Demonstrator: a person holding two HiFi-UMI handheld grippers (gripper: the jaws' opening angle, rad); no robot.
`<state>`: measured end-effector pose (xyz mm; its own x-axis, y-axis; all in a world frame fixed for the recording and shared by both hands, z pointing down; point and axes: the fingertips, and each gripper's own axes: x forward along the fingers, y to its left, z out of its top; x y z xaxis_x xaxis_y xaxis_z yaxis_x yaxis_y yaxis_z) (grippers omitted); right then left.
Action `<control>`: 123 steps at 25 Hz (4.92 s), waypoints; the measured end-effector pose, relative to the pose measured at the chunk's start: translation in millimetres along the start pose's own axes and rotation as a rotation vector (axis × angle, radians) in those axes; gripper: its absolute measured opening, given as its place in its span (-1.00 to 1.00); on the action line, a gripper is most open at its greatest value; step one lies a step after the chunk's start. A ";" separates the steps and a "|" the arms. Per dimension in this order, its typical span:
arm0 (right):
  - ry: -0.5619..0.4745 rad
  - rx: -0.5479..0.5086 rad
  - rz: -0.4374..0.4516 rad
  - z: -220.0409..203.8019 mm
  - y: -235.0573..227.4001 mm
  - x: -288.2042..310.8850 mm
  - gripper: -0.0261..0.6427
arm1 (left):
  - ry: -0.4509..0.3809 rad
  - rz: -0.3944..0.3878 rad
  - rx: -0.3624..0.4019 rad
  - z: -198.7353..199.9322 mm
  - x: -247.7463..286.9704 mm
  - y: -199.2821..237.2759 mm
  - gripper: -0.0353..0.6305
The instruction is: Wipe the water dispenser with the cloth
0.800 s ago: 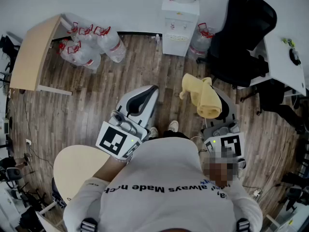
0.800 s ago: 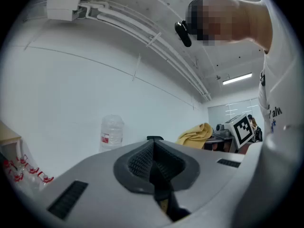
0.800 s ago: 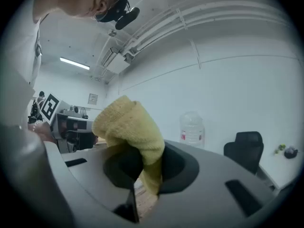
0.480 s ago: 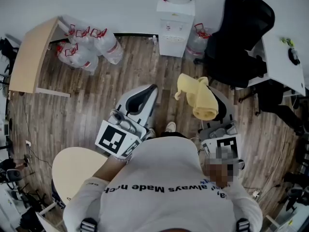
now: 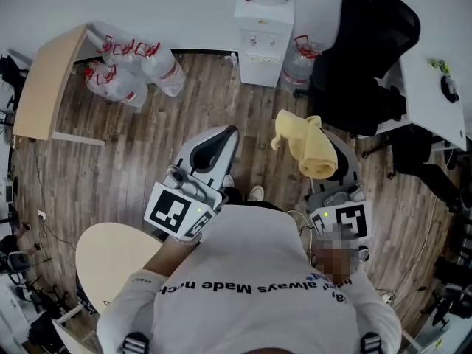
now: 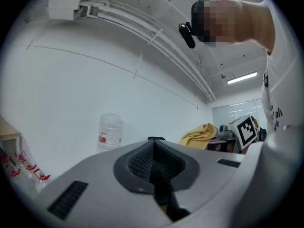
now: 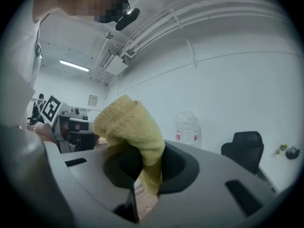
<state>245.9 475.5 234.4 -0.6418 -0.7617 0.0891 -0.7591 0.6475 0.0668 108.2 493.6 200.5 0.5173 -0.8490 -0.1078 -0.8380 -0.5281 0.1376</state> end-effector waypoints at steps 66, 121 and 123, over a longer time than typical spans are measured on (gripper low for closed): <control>0.045 -0.018 -0.013 20.6 -6.9 323.6 -0.72 | 0.007 -0.055 -0.024 20.1 115.1 299.1 -0.84; 0.059 0.033 -0.016 5.6 -287.9 447.3 -0.72 | 0.060 -0.079 -0.036 -12.8 429.9 324.8 -0.83; 0.060 0.034 -0.012 5.9 -285.1 451.8 -0.72 | 0.056 -0.073 -0.032 -10.1 428.6 330.1 -0.83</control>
<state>171.8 -53.4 249.8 -0.6259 -0.7658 0.1477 -0.7705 0.6365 0.0349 55.1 -44.7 209.7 0.5863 -0.8076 -0.0633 -0.7923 -0.5879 0.1629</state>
